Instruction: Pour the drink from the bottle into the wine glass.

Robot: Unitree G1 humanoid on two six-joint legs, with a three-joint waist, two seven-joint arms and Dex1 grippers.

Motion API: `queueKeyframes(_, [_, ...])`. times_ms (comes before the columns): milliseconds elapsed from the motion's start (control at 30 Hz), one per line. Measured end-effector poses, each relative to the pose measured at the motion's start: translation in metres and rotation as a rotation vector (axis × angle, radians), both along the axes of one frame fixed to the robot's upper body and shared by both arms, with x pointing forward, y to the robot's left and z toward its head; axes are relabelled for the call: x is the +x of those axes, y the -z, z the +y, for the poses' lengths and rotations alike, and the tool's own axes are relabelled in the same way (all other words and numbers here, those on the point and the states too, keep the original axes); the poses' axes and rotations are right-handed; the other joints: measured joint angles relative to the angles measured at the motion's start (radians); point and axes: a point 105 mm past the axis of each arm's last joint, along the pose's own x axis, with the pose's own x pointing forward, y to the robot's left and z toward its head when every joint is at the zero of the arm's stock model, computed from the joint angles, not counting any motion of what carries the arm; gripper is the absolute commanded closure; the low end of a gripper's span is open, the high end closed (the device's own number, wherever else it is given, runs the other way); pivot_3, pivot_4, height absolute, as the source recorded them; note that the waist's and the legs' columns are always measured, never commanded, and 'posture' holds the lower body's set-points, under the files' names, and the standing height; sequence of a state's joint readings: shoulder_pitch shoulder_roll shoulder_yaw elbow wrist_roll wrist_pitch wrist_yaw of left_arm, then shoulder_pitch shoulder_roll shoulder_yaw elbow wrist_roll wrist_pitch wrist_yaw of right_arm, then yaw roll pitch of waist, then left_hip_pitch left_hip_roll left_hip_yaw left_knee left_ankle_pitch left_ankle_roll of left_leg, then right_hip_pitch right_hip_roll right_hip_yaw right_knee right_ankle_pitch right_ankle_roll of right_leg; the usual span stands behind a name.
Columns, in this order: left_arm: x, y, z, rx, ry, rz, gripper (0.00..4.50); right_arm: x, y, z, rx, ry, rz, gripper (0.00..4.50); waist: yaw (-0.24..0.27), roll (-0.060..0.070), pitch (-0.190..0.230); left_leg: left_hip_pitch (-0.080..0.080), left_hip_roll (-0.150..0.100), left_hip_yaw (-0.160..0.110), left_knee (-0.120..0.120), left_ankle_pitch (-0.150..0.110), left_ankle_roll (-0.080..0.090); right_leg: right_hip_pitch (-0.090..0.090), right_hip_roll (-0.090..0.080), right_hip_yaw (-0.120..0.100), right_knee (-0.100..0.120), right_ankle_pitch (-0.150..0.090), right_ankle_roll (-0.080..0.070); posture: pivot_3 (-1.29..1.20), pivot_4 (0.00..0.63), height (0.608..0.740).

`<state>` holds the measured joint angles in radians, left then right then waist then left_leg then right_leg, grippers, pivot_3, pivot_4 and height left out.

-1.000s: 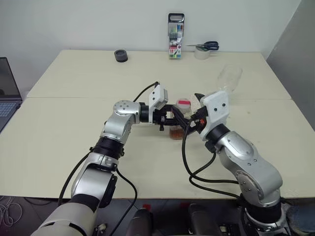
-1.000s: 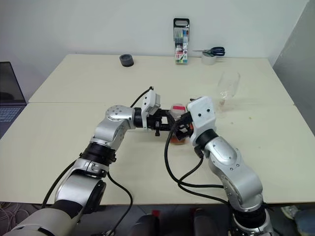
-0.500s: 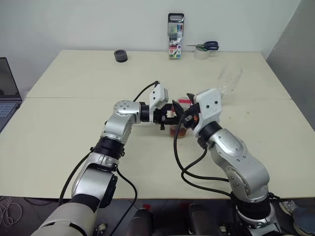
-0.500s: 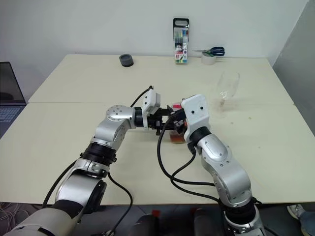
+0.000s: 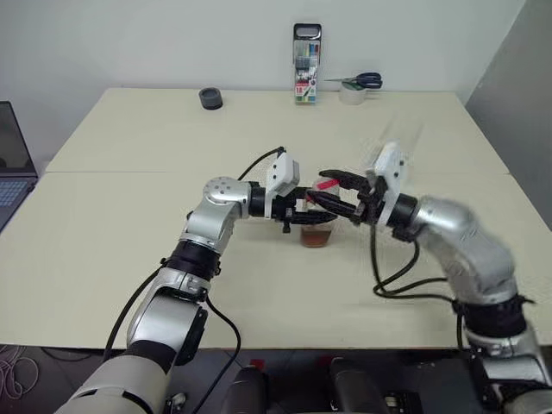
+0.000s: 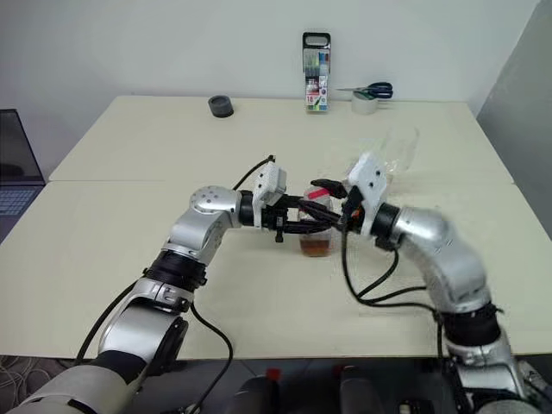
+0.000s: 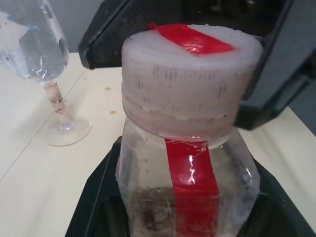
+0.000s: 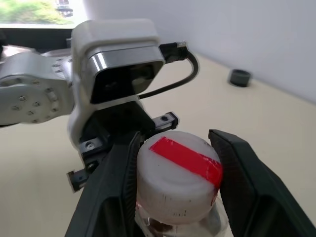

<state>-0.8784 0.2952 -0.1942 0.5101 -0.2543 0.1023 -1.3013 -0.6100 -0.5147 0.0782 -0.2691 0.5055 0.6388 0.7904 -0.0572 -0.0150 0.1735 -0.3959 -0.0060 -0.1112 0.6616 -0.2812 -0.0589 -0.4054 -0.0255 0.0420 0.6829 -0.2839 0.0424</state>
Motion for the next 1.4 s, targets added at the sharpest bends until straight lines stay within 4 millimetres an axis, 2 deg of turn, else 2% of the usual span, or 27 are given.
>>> queueKeyframes(33, [0.0,-0.001,-0.001,-0.003,0.003,-0.001,2.68,0.0,-0.001,-0.001,-0.003,-0.013,0.007,2.62,0.0,0.0,0.0,0.0,0.0,0.0,0.0,0.0,0.0,0.0,0.0,0.0,0.0,0.0,0.0,0.0,0.15,0.74])
queueKeyframes(100, [0.0,-0.002,-0.002,-0.004,0.005,-0.003,2.68,0.0,-0.002,-0.002,0.007,-0.018,0.017,1.82,0.0,0.0,0.0,-0.001,0.0,0.0,0.0,0.0,0.0,0.0,0.0,0.0,0.0,0.0,0.0,0.0,0.15,0.74])
queueKeyframes(233, [0.005,-0.007,0.012,-0.01,-0.04,-0.017,2.68,0.004,0.0,-0.012,0.029,0.041,0.033,0.62,0.001,0.0,0.0,-0.001,-0.001,0.0,0.001,0.0,0.0,-0.001,-0.002,0.001,0.0,0.0,0.0,0.0,0.15,0.74])
queueKeyframes(300, [0.006,-0.008,0.013,-0.016,-0.045,-0.018,2.68,0.003,-0.006,-0.014,0.044,0.068,0.003,0.01,0.001,0.0,0.0,-0.001,-0.001,0.0,0.001,0.0,0.0,-0.001,-0.002,0.0,0.0,0.0,0.0,0.0,0.15,0.74])
queueKeyframes(467, [0.006,-0.008,0.013,-0.021,-0.045,-0.018,2.68,-0.017,-0.015,-0.011,0.06,0.1,-0.064,0.0,0.004,0.0,0.0,-0.002,-0.001,0.0,0.001,0.0,0.0,-0.001,-0.003,0.0,0.0,0.0,0.0,0.0,0.15,0.74])
queueKeyframes(600, [0.006,-0.009,0.013,-0.026,-0.044,-0.016,2.68,-0.025,-0.02,0.0,0.083,0.136,-0.11,0.0,0.002,0.0,0.0,-0.002,-0.001,0.0,0.001,0.0,0.0,-0.001,-0.002,0.0,0.0,0.0,0.0,0.0,0.15,0.74])
queueKeyframes(767, [0.005,-0.009,0.012,-0.03,-0.037,-0.013,2.68,-0.016,-0.013,0.005,0.043,0.201,-0.137,0.0,0.001,0.0,0.0,-0.002,-0.001,0.0,0.001,0.0,-0.001,-0.001,-0.002,0.0,0.0,0.0,0.0,0.0,0.15,0.74])
queueKeyframes(1000, [0.004,-0.009,0.011,-0.03,-0.026,-0.011,2.68,-0.004,-0.009,0.001,0.009,0.273,-0.165,0.0,0.001,0.0,0.0,-0.002,-0.001,0.0,0.001,0.0,-0.001,-0.001,-0.002,0.0,0.0,0.0,0.0,0.0,0.15,0.74])
queueKeyframes(1300, [0.003,-0.009,0.01,-0.031,-0.021,-0.011,2.68,-0.004,-0.009,-0.001,0.018,0.279,-0.152,0.0,0.001,0.0,0.0,-0.002,-0.001,0.0,0.001,0.0,-0.001,-0.001,-0.002,0.0,0.0,0.0,0.0,0.0,0.15,0.74])
queueKeyframes(1400, [0.004,-0.009,0.01,-0.031,-0.022,-0.011,2.68,-0.008,-0.007,-0.008,0.009,0.277,-0.147,0.0,0.001,0.0,0.0,-0.002,-0.001,0.0,0.001,0.0,0.0,-0.001,-0.002,0.0,0.0,0.0,0.0,0.0,0.15,0.74])
